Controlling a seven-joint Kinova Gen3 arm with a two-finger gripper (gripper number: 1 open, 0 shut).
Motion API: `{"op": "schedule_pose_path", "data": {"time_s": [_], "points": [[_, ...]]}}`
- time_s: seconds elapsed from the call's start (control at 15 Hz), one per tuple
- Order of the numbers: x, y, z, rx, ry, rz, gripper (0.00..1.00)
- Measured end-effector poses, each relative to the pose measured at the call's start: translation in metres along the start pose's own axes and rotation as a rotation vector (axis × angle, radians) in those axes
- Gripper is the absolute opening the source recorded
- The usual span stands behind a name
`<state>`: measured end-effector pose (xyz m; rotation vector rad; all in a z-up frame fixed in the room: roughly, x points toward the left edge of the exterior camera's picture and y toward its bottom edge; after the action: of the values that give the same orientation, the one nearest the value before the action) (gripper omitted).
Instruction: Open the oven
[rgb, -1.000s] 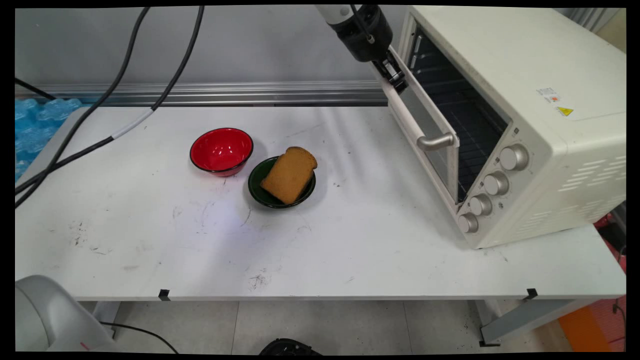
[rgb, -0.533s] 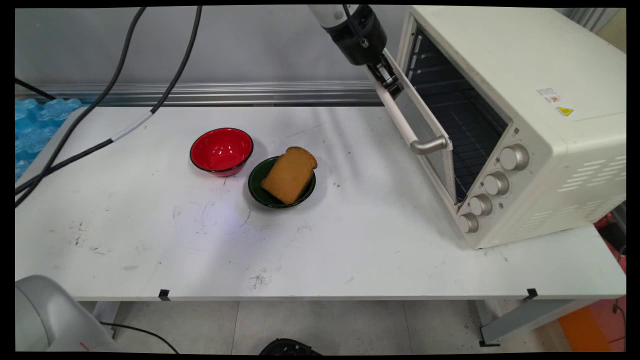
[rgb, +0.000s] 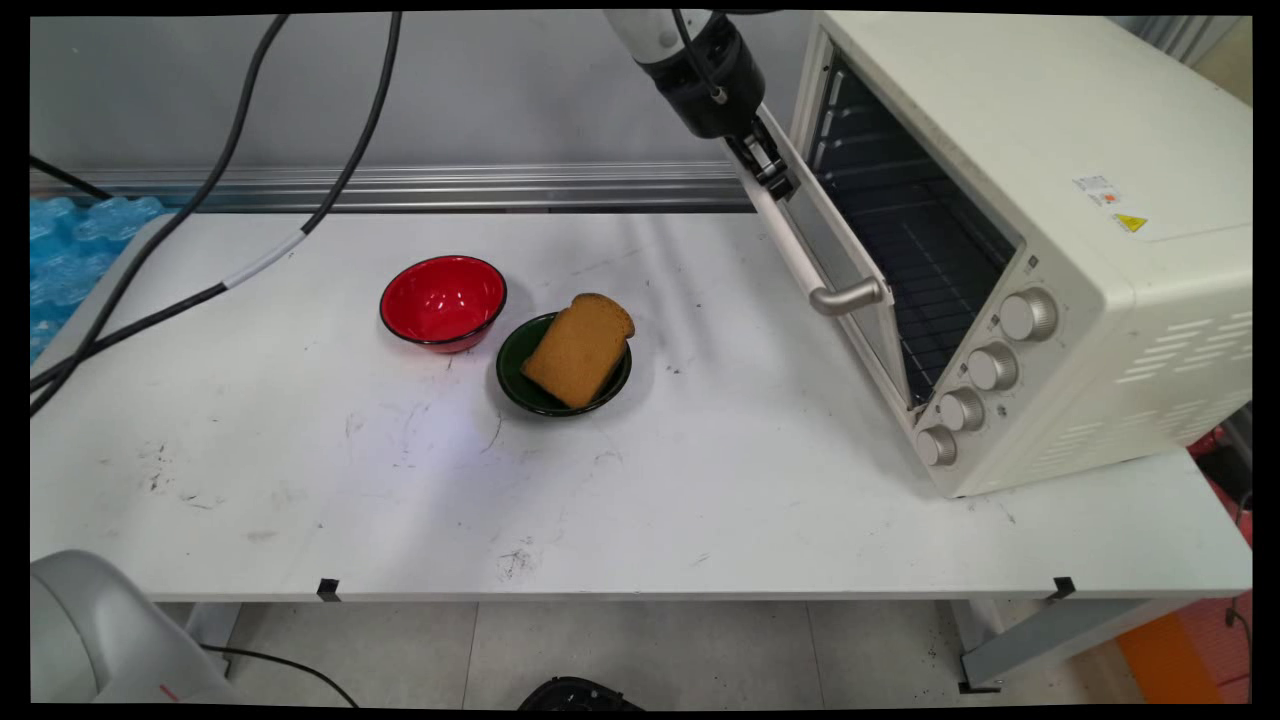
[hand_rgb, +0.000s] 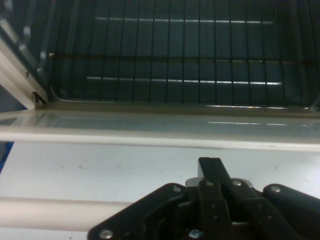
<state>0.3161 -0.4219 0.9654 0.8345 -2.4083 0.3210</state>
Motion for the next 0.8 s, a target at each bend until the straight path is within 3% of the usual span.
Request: {"op": "schedule_pose_path", "data": {"time_s": [0.8], "points": [[-0.018, -0.002, 0.011, -0.014, 0.009, 0.023, 0.00]]}}
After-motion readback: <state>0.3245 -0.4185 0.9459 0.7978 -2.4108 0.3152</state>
